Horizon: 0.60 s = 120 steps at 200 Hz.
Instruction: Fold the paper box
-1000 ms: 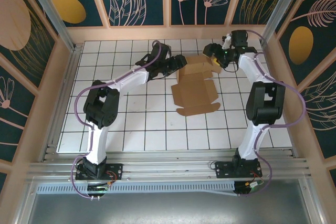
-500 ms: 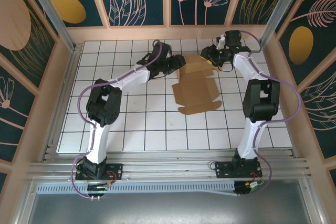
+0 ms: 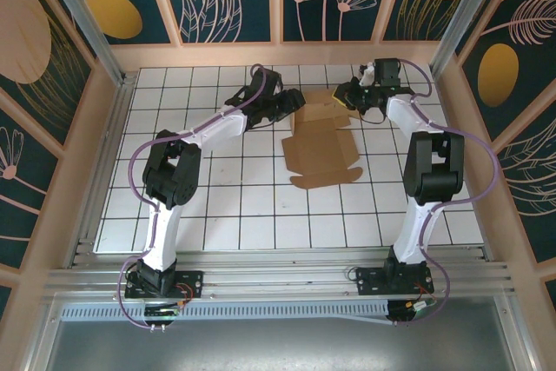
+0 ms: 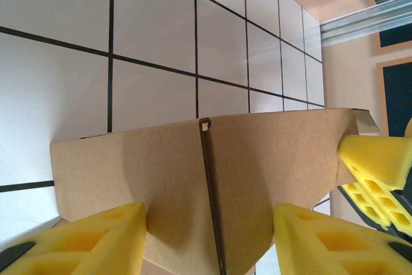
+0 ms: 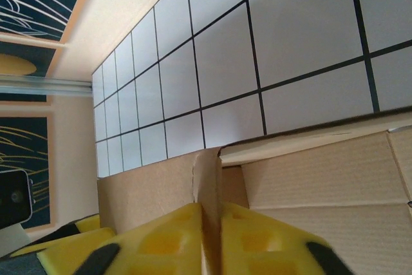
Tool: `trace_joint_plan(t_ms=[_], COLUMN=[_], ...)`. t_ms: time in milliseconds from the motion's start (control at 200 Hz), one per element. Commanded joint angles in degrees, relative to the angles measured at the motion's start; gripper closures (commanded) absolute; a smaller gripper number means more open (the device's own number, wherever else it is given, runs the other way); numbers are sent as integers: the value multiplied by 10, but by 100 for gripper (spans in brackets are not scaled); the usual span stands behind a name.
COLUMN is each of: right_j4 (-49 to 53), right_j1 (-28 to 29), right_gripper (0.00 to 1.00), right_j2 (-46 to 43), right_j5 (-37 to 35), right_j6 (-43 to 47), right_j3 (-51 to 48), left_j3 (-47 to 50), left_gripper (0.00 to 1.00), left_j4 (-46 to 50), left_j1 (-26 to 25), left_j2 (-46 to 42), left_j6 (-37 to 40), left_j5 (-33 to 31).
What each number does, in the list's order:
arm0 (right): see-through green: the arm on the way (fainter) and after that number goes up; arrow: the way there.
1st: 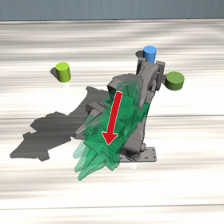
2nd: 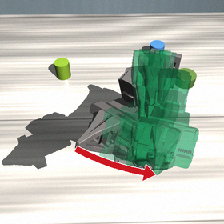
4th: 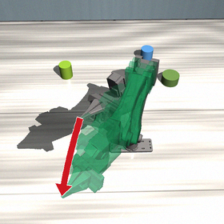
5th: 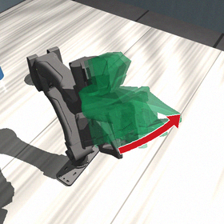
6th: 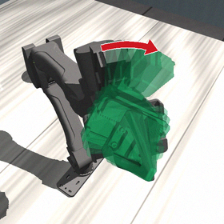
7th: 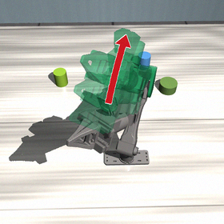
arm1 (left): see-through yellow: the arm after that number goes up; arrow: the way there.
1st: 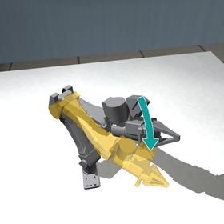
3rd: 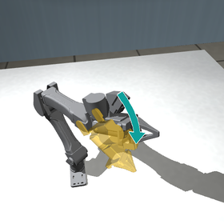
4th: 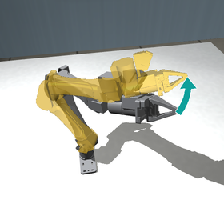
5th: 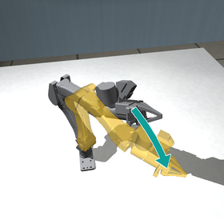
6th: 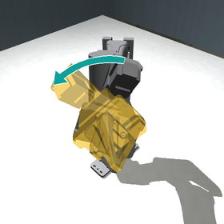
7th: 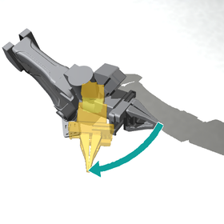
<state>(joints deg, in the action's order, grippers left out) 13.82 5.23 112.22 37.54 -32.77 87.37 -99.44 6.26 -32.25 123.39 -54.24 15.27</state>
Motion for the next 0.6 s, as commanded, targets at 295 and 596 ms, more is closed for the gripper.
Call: trace_joint_plan(t_ms=[295, 596], right_j4=[18, -82], right_j1=[-22, -73], right_gripper=[53, 47], right_j2=[-110, -203], right_j5=[-30, -99], right_j6=[37, 38], right_j3=[-63, -240], left_j3=[-41, -55], left_gripper=[47, 46], left_j4=[44, 51], left_j1=[-2, -1], left_j2=[21, 24], left_j6=[35, 38], left_j5=[-16, -8])
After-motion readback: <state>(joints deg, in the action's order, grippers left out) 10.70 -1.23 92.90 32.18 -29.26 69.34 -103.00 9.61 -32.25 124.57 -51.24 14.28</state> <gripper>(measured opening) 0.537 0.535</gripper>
